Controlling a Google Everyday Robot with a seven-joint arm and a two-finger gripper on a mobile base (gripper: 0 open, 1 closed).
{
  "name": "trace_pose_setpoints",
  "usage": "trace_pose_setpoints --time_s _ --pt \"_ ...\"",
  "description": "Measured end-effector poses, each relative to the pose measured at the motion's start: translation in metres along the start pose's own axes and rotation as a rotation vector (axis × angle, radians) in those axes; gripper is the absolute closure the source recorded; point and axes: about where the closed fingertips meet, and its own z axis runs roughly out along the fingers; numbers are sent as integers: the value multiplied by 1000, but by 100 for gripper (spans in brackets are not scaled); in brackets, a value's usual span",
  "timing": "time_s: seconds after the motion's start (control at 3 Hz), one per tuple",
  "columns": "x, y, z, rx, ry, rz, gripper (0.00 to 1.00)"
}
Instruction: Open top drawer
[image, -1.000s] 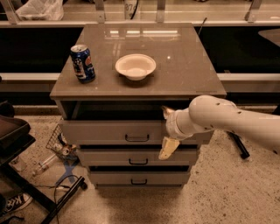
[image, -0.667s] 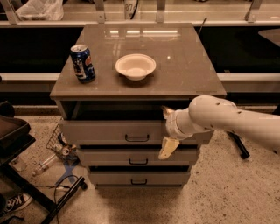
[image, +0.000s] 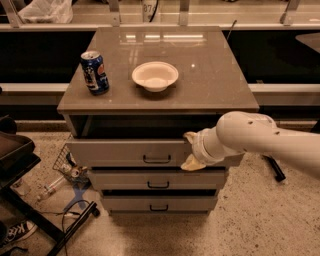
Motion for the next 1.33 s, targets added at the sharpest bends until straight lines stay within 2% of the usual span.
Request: trace_pose_setpoints --time_s 0.33,0.67,1.0,1.33 --pt "4 12 -11 -12 41 20 72" --pt "4 16 -16 -16 52 27 100" --pt "3 30 -30 -36 90 42 100" --pt "2 30 -29 -43 89 37 100"
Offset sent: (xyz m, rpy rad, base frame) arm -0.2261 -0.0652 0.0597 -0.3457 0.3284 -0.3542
